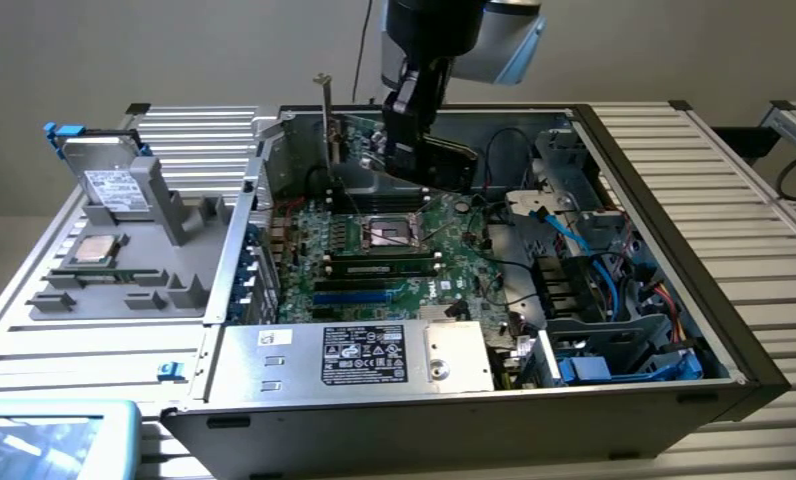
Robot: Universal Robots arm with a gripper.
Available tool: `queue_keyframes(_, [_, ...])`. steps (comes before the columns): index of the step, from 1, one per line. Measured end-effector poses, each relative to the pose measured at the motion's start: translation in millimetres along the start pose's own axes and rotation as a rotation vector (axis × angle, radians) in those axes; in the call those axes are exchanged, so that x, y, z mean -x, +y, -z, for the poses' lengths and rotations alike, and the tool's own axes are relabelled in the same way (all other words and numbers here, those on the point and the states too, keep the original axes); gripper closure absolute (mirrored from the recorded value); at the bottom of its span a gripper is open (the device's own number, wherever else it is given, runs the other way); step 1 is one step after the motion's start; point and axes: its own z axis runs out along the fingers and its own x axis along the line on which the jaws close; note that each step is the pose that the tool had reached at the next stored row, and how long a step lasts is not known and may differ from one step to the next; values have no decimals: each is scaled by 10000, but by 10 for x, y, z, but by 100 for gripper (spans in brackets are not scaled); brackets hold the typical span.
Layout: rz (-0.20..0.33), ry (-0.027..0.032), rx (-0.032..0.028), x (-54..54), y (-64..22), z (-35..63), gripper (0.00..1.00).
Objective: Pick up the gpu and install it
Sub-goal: 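Insert the gpu into the slot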
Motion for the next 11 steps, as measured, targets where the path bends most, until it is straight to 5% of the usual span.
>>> queue_keyframes(3, [545,9,-77,1,-1,-5,72])
queue_keyframes(11, [1988,140,-91,0,-1,-17,72])
